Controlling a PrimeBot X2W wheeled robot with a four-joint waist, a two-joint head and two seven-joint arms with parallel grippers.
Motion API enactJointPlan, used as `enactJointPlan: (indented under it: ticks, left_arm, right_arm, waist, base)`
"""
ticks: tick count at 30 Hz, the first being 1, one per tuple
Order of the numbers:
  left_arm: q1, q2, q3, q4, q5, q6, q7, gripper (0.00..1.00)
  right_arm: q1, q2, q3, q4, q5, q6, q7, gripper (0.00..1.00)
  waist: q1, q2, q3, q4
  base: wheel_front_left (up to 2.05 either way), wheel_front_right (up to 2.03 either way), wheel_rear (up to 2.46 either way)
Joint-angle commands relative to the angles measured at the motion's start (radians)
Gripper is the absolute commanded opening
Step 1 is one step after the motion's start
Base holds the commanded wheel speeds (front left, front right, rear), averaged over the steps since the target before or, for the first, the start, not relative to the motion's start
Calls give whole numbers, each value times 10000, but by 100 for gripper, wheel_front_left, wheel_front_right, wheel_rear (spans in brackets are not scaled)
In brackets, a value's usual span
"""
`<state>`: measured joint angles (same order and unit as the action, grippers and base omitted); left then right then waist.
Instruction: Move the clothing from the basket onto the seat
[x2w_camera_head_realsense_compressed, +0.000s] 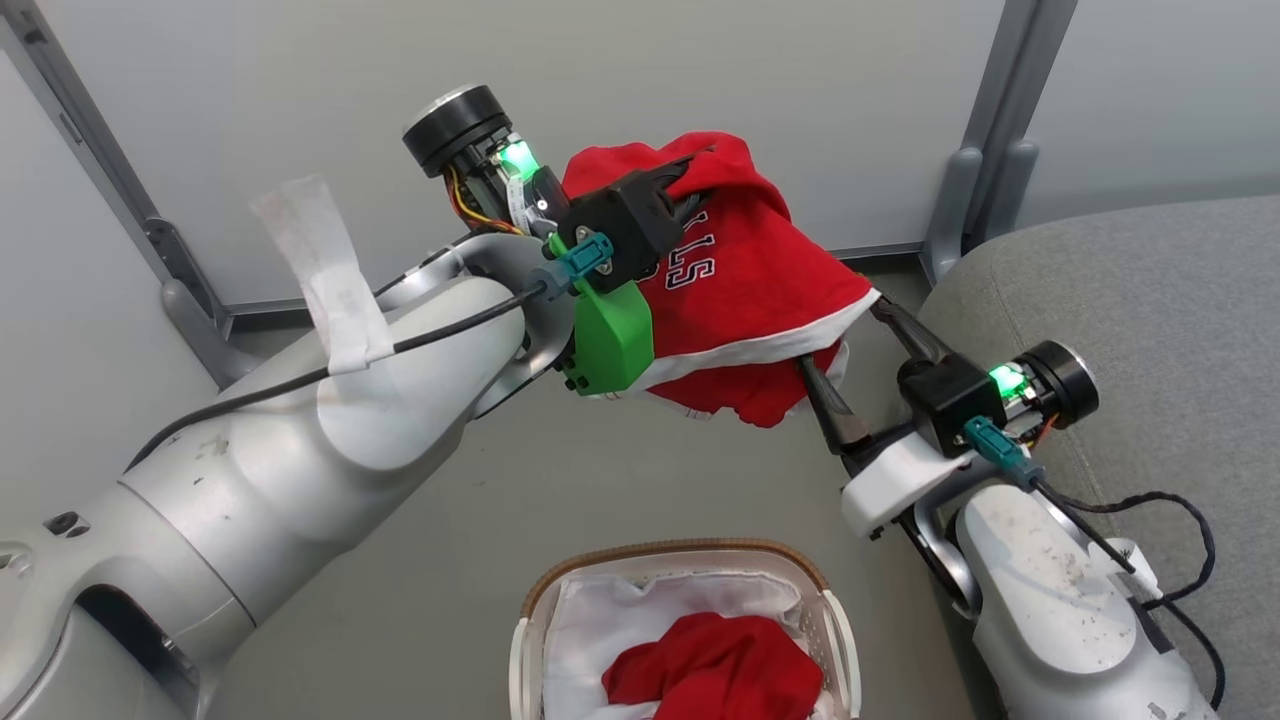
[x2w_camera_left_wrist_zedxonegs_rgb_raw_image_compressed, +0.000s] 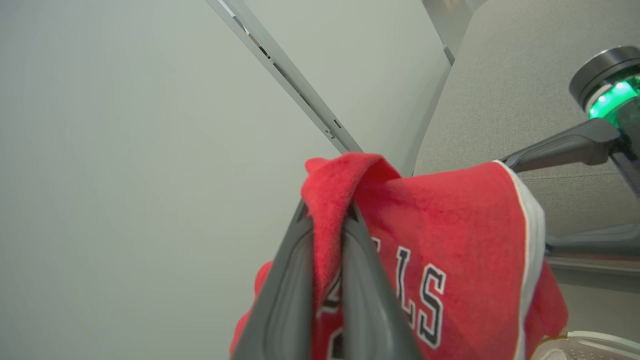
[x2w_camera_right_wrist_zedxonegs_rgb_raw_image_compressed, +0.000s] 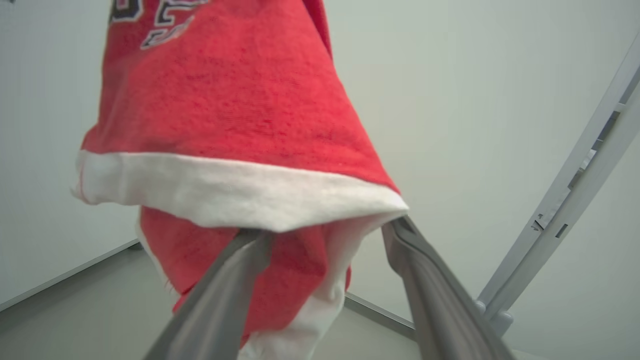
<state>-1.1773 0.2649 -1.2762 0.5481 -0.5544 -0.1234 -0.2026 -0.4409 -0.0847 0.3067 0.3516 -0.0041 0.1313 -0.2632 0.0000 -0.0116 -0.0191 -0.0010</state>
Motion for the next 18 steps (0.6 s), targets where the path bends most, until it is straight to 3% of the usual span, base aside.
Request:
enactJointPlan:
  ticks: [1, 5, 6, 7, 11, 18]
  left_arm:
    - [176, -39, -8, -67, 32, 14, 45, 0]
    - [291, -33, -23, -194, 91, -4, 111, 0]
    - [318, -29, -23, -212, 98, -10, 123, 0]
    - [362, -28, -24, -242, 102, -17, 132, 0]
    - [576, -21, -37, -329, 72, -34, 140, 0]
    - [1099, 104, -8, -275, -218, 24, 39, 0]
  right_arm:
    - [-218, -103, 91, 82, 110, -10, -25, 100]
    - [-608, -256, 399, 379, 411, -10, -25, 100]
    - [-663, -283, 504, 458, 465, -10, -25, 86]
    - [-746, -321, 638, 559, 541, -10, -25, 49]
    - [-996, -430, 1306, 942, 868, -10, -25, 0]
    - [-1141, -448, 1635, 1155, 1129, -10, -25, 0]
  waist:
    - [0, 116, -14, 27]
    - [0, 116, -36, 58]
    - [0, 116, -40, 62]
    - [0, 116, -44, 66]
    - [0, 116, -75, 79]
    - [0, 116, -118, 89]
  base:
    - [0, 0, 0]
    - [0, 0, 0]
    - [0, 0, 0]
    - [0, 0, 0]
    - [0, 0, 0]
    - [0, 0, 0]
